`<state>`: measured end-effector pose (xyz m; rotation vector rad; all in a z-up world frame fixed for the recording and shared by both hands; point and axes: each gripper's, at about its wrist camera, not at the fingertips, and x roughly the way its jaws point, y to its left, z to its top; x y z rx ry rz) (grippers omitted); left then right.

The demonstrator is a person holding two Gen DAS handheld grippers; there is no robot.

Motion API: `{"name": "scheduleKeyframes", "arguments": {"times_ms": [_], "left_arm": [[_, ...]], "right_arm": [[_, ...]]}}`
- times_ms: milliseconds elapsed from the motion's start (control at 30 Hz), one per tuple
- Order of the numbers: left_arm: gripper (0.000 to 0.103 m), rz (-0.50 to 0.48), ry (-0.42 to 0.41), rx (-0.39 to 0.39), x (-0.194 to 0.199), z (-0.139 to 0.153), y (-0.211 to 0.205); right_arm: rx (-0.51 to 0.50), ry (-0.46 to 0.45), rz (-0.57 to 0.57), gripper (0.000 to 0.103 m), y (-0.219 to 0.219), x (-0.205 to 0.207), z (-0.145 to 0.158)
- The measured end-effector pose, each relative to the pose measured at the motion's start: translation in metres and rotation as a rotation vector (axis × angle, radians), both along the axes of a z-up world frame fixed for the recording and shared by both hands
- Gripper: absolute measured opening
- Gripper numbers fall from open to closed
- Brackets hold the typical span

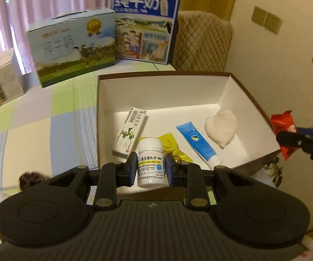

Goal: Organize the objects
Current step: 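Carry the pill bottle and candy packet over the brown box with both tools, then open both tools to drop the pill bottle and candy packet into the box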

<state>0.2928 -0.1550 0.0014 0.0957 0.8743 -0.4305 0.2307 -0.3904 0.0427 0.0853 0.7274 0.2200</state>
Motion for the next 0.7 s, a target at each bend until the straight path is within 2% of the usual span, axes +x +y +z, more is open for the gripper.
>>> {"name": "scheduleKeyframes", "arguments": {"times_ms": [200,433,567,700], "left_arm": [[0.023,-0.016,0.079,0.052,0.034,-0.022,-0.008],[0.023,-0.042,0.166,0.147,0.052,-0.051,-0.021],[0.023,-0.047,0.195,0.18,0.058,-0.064,-0.026],[0.025,-0.052,0.194,0.179,0.059,-0.065,-0.03]], "right_arm": [[-0.067,0.091,0.007,0.024,-0.009,0.036,-0.019],[-0.158,0.207,0.027,0.024,-0.01,0.065,-0.047],[-0.167,0.225,0.011,0.024,-0.013,0.072,-0.051],[-0.169,0.231,0.008,0.024,-0.015,0.075,-0.05]]}}
